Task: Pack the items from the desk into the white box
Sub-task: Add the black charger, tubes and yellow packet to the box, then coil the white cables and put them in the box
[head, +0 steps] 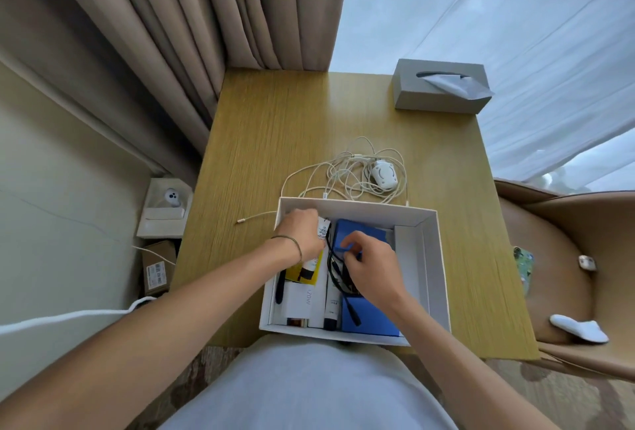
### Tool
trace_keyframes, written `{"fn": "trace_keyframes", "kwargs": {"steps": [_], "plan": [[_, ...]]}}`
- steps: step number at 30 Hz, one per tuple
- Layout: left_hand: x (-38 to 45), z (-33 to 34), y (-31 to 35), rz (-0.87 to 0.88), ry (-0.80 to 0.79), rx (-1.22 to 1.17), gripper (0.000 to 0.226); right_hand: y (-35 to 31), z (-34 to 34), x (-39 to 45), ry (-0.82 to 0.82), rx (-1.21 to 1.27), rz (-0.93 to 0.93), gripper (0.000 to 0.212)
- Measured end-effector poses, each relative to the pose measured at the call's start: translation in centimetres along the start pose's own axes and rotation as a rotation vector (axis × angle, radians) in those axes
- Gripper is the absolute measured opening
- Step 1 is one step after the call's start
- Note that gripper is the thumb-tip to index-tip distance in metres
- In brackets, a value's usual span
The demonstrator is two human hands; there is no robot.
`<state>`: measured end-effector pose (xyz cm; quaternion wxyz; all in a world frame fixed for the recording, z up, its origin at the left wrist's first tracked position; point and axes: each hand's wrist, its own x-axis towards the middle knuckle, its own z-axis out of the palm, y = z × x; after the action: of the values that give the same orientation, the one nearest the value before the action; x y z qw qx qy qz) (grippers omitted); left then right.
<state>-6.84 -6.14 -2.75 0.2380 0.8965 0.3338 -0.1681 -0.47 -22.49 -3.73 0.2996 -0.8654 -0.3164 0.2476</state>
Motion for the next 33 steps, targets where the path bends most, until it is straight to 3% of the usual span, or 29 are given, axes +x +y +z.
{"fn": "trace_keyframes", "kwargs": {"steps": [9, 14, 17, 24, 33], "plan": [[-0.4, 2.5, -0.5, -0.034, 0.076, -0.012, 0.034, 0.7, -0.4, -0.8, 0.044, 0.085, 0.042, 0.018], [-0.9, 1.7, -0.2, 0.008, 0.060, 0.078, 0.015, 0.6, -1.7, 0.0, 0.079, 0.104, 0.017, 0.022], [-1.7, 0.3, 0.6, 0.062, 0.126, 0.117, 0.012, 0.3, -3.2, 1.1, 0.120, 0.144, 0.015, 0.024], [0.0, -5.2, 3.1, 0.133, 0.305, -0.068, 0.009, -0.7, -7.3, 5.0, 0.206, 0.213, 0.005, 0.018], [8.7, -5.9, 3.8, -0.047, 0.122, 0.032, 0.014, -1.1, -9.8, 10.5, 0.116, 0.097, 0.039, 0.013]]}}
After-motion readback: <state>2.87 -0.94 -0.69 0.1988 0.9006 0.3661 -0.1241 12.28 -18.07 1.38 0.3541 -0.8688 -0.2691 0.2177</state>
